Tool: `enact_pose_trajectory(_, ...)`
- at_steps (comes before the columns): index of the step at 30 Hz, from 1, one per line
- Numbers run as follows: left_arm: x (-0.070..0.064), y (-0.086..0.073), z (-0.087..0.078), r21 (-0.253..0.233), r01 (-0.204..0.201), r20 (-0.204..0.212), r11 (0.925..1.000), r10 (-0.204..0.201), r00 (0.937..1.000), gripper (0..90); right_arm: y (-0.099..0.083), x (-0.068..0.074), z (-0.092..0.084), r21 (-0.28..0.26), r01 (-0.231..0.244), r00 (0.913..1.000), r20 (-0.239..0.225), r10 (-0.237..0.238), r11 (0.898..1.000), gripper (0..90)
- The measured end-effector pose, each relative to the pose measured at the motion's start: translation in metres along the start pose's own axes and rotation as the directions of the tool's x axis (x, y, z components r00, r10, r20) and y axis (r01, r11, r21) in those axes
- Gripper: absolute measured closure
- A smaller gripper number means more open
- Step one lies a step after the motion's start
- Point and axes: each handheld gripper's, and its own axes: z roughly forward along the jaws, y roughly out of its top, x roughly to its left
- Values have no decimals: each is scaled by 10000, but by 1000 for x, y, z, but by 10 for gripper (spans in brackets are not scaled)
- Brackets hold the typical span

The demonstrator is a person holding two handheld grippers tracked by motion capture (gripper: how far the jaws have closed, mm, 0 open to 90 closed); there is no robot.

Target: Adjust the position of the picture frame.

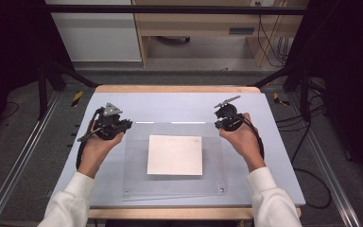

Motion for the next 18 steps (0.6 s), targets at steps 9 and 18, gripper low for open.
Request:
enact_pose_trajectory(9, 6, -16, 9, 308, 125, 163, 9994, -130, 9998, 829, 0, 12, 4, 426, 112, 9998, 130, -117, 9990, 855)
enact_pose_trajectory(18, 10, -20, 37, 476, 451, 273, 9978, -464, 9985, 835, -9, 10, 18, 745, -138, 9998, 125, 129, 9971, 855)
